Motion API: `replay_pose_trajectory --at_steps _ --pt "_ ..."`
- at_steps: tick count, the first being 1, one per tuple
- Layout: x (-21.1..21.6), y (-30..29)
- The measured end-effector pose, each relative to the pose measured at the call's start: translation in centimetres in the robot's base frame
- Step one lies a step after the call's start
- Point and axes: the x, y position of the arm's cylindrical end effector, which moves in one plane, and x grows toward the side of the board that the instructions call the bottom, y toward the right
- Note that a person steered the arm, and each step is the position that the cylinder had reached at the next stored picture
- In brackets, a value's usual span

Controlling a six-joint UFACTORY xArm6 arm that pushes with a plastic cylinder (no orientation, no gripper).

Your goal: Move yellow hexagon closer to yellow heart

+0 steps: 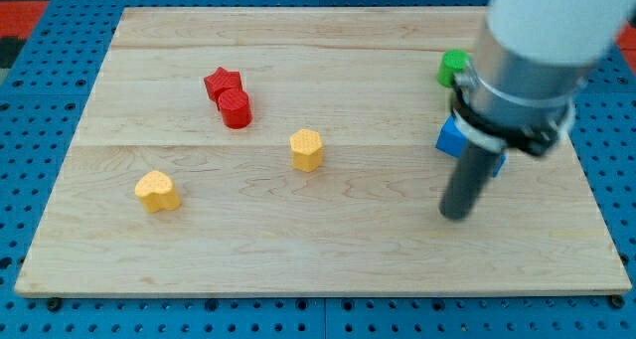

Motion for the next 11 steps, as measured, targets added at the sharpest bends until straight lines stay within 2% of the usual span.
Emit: replay_pose_trajectory --at_steps 1,2,3,4,7,8,11 --pt "-5.4 -4.7" --pt "-5.2 -7.1" --pt "-6.8 -13.4" --pt "-7.2 -15.2" --pt "-4.4 -18.2" --pt "-1.7 -18.0" --pt "-0.9 -26.5"
